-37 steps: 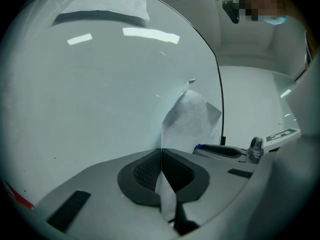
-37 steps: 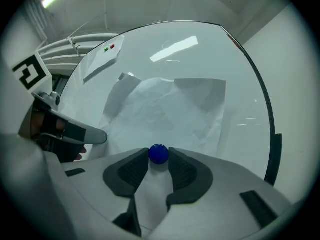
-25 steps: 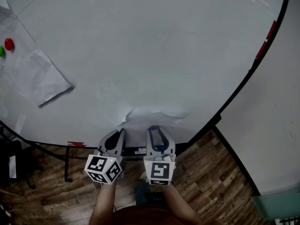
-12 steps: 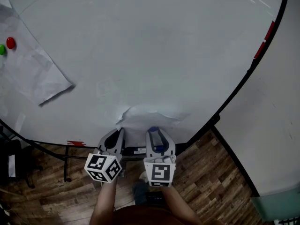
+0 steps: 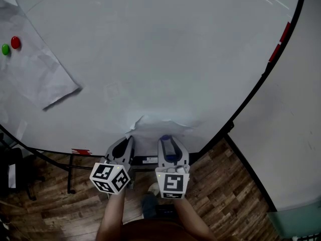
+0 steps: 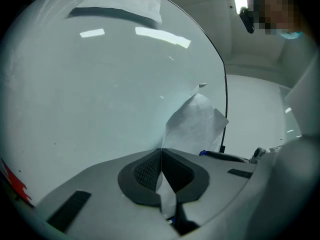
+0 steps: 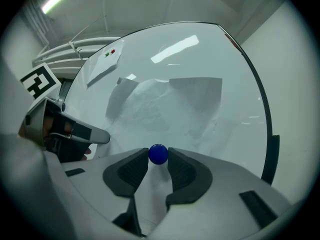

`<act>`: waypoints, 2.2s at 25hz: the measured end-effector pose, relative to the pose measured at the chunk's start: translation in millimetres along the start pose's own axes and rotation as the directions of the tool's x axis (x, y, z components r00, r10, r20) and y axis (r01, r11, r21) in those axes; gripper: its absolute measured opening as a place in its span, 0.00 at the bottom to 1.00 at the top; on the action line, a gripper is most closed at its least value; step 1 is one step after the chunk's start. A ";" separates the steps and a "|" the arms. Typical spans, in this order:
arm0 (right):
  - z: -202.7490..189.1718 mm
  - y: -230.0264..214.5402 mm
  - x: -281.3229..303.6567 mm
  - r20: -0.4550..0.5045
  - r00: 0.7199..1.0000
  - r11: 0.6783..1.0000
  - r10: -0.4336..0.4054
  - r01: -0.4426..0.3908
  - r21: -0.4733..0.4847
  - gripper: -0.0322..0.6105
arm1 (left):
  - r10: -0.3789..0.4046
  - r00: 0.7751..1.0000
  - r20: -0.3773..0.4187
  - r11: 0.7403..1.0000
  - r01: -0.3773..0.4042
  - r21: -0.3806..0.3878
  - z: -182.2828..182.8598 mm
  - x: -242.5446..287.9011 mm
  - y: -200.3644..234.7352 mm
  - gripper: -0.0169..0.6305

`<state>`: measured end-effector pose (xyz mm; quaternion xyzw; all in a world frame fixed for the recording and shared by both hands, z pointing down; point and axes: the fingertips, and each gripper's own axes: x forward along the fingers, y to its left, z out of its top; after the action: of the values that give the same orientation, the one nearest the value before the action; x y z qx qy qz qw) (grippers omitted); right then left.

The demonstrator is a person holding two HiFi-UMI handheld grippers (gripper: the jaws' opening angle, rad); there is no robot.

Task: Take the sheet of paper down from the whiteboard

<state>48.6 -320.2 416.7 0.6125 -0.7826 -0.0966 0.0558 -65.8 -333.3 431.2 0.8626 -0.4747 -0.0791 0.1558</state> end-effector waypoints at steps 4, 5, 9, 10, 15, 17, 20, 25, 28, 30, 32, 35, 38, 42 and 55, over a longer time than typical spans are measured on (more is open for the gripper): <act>-0.7 -2.5 -3.5 -0.005 1.000 1.000 -0.011 0.011 0.004 0.26 | 0.007 1.000 -0.002 1.000 -0.007 -0.019 -1.3 -6.7 0.5 0.06; -1.1 -3.3 -4.6 -0.007 1.000 1.000 -0.014 0.014 0.004 0.26 | 0.009 1.000 -0.001 1.000 -0.009 -0.024 -1.1 -8.3 0.9 0.06; -1.5 -4.3 -9.0 -0.009 1.000 1.000 -0.014 0.014 0.005 0.26 | 0.021 1.000 0.007 0.999 -0.021 -0.040 1.6 -16.6 3.8 0.06; -1.0 -4.8 -10.2 -0.008 1.000 1.000 -0.013 0.014 0.009 0.26 | 0.025 1.000 0.009 0.999 -0.025 -0.042 2.4 -18.9 4.7 0.06; 3.0 -7.2 -15.5 -0.001 1.000 1.000 -0.015 0.015 0.011 0.26 | 0.040 0.999 0.021 0.998 -0.039 -0.053 6.1 -29.3 7.6 0.06; 3.4 -6.8 -17.6 -0.002 1.000 1.000 -0.015 0.015 0.007 0.26 | 0.043 0.999 0.024 0.997 -0.042 -0.060 6.5 -33.5 8.5 0.06; 4.6 -7.1 -20.3 -0.003 1.000 1.000 -0.016 0.016 0.004 0.26 | 0.051 0.998 0.029 0.996 -0.049 -0.068 7.4 -40.3 9.9 0.06; 7.1 -4.7 -24.3 0.001 1.000 1.000 -0.012 0.012 0.000 0.26 | 0.059 0.998 0.031 0.994 -0.056 -0.089 8.1 -51.3 15.0 0.06; 7.6 -2.6 -26.8 -0.001 1.000 1.000 -0.009 0.009 -0.002 0.26 | 0.062 0.998 0.030 0.993 -0.058 -0.103 8.7 -58.6 18.7 0.06; 8.2 -2.4 -27.5 -0.002 1.000 1.000 -0.008 0.008 -0.002 0.26 | 0.067 0.997 0.032 0.992 -0.063 -0.108 10.1 -63.1 22.1 0.06; 8.6 -2.7 -28.2 -0.002 1.000 1.000 -0.008 0.008 -0.001 0.26 | 0.071 0.997 0.032 0.992 -0.067 -0.111 11.0 -67.1 25.1 0.06; 9.2 -2.0 -29.3 -0.003 1.000 1.000 -0.008 0.008 0.001 0.26 | 0.064 0.998 0.022 0.991 -0.061 -0.121 10.3 -72.1 28.1 0.06; 10.1 -0.6 -30.2 -0.005 1.000 1.000 -0.006 0.006 -0.006 0.26 | 0.053 0.998 0.015 0.989 -0.051 -0.138 9.5 -77.4 31.3 0.06; 11.2 -0.3 -30.2 -0.007 1.000 1.000 -0.006 0.006 -0.008 0.26 | 0.042 0.999 0.012 0.988 -0.040 -0.146 11.4 -84.7 36.3 0.06; 13.0 0.4 -32.9 -0.002 1.000 1.000 -0.014 0.014 0.006 0.26 | 0.036 0.999 -0.010 0.988 -0.037 -0.152 12.4 -94.9 48.2 0.06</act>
<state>53.5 -287.2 405.2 0.6181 -0.7786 -0.0939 0.0541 -158.6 -279.8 435.0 0.8396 -0.4826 -0.1090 0.2242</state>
